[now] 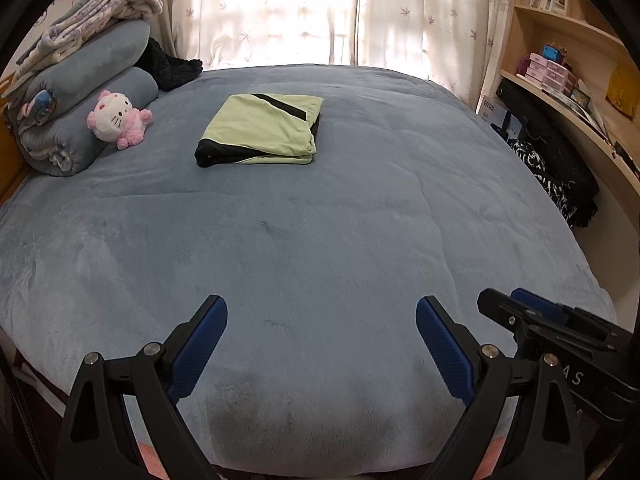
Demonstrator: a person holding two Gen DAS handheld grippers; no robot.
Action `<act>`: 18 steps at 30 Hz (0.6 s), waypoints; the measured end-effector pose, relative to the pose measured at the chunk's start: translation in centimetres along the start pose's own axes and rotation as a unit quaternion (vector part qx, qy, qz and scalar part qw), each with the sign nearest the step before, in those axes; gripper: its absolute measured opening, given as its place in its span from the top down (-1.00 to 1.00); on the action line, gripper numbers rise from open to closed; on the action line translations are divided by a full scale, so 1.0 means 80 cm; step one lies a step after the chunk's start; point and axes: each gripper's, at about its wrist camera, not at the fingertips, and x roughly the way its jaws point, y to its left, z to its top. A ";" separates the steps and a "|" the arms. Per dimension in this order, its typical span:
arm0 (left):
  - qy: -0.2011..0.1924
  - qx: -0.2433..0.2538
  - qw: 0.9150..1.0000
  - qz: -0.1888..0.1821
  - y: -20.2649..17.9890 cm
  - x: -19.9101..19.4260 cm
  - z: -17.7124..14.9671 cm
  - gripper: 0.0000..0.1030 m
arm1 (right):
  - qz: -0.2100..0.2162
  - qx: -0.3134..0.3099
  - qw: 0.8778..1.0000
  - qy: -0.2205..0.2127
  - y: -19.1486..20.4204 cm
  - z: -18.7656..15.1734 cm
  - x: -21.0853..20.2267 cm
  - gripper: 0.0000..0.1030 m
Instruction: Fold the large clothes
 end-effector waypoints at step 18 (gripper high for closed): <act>0.003 -0.014 1.000 0.012 0.005 0.006 -0.004 -0.84 | -0.006 -0.014 1.000 -0.014 0.012 -0.011 -0.004 0.13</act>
